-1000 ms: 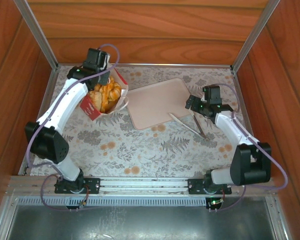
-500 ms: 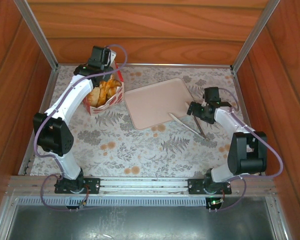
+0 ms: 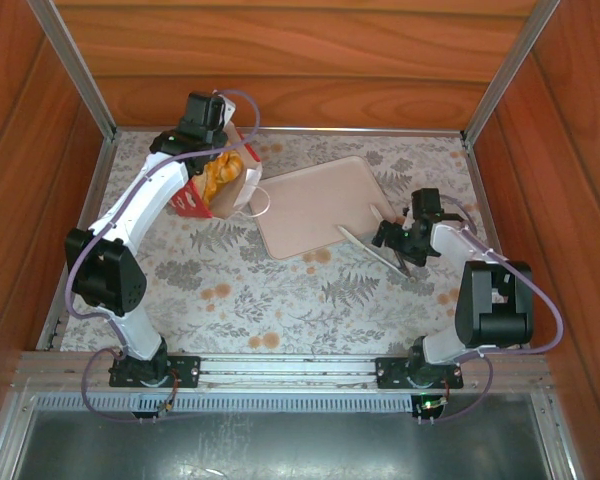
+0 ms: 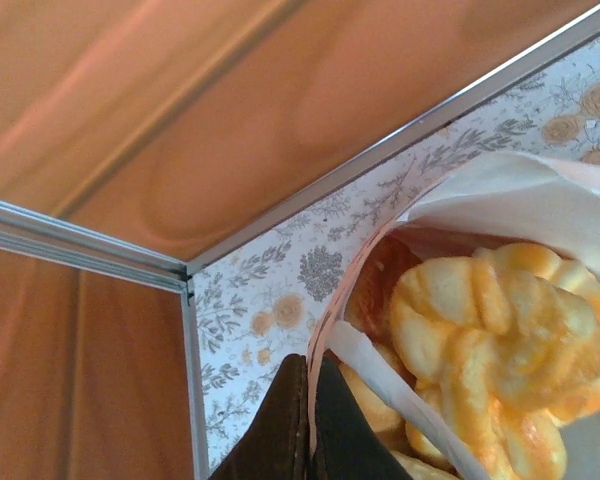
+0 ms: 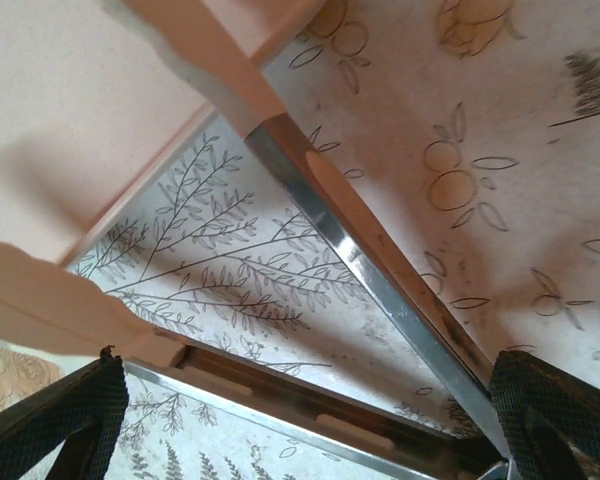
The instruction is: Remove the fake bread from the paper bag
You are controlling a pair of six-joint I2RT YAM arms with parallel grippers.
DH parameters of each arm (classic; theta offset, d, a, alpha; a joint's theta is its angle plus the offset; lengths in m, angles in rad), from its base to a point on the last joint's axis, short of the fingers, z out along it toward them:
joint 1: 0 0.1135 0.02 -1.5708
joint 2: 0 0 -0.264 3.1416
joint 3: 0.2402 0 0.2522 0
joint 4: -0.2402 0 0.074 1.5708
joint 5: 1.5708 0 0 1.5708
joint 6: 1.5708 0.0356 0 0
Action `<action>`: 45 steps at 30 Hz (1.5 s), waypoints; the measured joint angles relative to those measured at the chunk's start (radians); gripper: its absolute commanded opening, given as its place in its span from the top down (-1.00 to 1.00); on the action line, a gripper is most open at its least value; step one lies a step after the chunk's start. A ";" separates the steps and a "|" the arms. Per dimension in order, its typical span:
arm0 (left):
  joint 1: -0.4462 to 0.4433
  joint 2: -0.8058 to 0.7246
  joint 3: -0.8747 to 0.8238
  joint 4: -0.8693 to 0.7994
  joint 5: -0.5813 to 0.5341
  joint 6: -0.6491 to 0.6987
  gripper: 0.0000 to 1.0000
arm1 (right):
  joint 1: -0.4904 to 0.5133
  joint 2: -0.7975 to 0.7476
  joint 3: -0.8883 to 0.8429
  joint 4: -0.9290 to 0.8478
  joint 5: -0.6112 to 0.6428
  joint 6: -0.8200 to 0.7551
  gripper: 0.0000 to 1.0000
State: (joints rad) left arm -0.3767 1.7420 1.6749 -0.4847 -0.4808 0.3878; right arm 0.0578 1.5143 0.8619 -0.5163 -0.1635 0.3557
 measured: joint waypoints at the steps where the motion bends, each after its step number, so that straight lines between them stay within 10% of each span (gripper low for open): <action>1: -0.002 0.000 -0.006 0.009 0.000 0.002 1.00 | 0.000 0.008 0.000 0.001 -0.010 -0.003 -0.99; 13: -0.012 -0.084 -0.141 0.116 0.060 0.006 1.00 | 0.055 0.029 -0.039 0.038 -0.095 0.006 -0.99; 30: -0.012 -0.103 -0.173 0.166 0.121 0.005 1.00 | 0.226 0.102 0.021 0.038 0.150 0.111 -0.99; 45: -0.012 -0.117 -0.186 0.177 0.132 -0.004 1.00 | 0.276 0.174 0.091 -0.026 0.243 0.087 -0.53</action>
State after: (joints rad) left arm -0.3885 1.6253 1.4887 -0.3080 -0.3492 0.3840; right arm 0.3336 1.6882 0.9531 -0.5423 0.0792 0.4431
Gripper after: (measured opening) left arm 0.051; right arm 0.791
